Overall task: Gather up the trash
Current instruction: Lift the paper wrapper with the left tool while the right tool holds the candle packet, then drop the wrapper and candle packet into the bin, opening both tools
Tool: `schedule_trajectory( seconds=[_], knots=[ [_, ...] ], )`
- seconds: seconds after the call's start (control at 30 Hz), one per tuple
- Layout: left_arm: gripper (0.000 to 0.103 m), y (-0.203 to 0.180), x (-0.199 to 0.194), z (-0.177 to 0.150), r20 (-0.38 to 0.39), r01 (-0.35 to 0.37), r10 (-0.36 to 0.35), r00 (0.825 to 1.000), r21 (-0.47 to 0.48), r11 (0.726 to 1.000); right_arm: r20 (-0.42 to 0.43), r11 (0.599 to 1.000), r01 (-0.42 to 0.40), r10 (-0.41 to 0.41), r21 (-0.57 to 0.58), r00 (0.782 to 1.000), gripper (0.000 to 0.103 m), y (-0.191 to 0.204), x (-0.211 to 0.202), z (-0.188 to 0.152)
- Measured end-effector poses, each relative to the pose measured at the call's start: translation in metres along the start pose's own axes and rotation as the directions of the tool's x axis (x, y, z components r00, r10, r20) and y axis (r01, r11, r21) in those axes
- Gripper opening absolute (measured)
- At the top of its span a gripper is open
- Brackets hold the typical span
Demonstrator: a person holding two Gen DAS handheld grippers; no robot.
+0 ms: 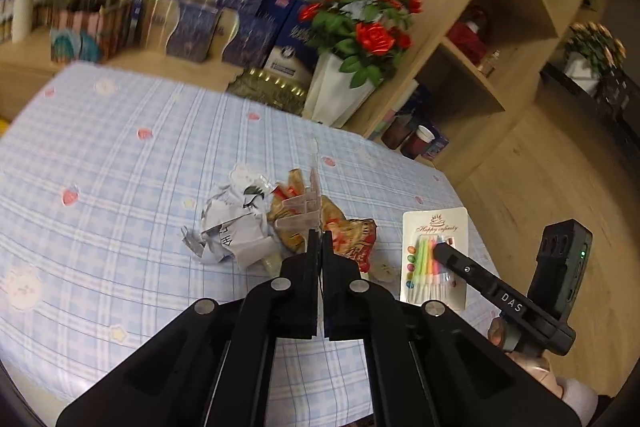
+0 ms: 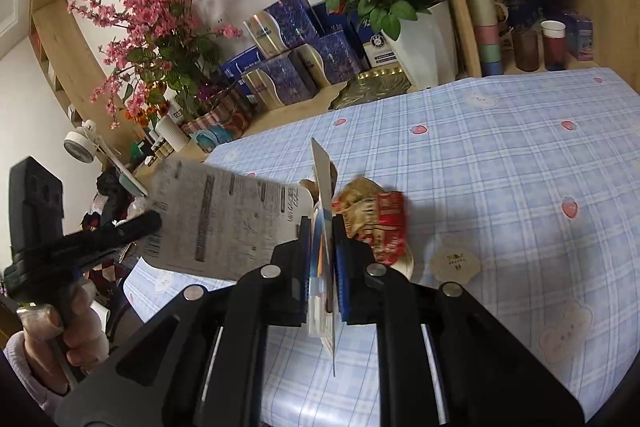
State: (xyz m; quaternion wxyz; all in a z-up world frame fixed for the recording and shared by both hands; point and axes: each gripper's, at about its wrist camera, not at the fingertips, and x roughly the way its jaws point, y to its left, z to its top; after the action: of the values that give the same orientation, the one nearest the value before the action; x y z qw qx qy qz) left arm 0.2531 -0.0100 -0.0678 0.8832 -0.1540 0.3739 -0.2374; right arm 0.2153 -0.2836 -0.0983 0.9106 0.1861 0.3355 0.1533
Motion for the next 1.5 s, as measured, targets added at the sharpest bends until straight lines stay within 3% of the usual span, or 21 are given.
schedule_trajectory(
  seconds=[0.33,0.77,0.97,1.27,1.5],
  knots=[
    [0.001,-0.021,-0.047,-0.022,-0.012,-0.012,0.013,1.0,0.073,0.997,0.04,1.0,-0.006,0.005,0.016,0.999,0.014,0.001,-0.041,-0.019],
    [0.001,-0.033,-0.099,-0.082,-0.159,0.071,-0.05,0.986,0.127,0.989,0.057,1.0,-0.017,0.017,-0.002,0.998,0.014,0.008,-0.073,-0.043],
    [0.001,-0.043,-0.089,-0.124,-0.282,0.103,-0.05,0.958,0.175,0.979,0.041,1.0,-0.009,0.009,0.008,0.999,0.014,0.006,-0.078,-0.058],
    [0.002,-0.042,-0.038,-0.191,-0.465,0.1,-0.018,0.885,0.153,0.983,0.033,1.0,0.013,-0.014,0.016,0.999,0.014,-0.004,-0.085,-0.072],
    [0.002,-0.031,0.005,-0.22,-0.563,0.101,-0.022,0.826,0.111,0.989,0.012,0.999,0.02,-0.02,0.033,1.0,0.014,-0.012,-0.082,-0.081]
  ],
)
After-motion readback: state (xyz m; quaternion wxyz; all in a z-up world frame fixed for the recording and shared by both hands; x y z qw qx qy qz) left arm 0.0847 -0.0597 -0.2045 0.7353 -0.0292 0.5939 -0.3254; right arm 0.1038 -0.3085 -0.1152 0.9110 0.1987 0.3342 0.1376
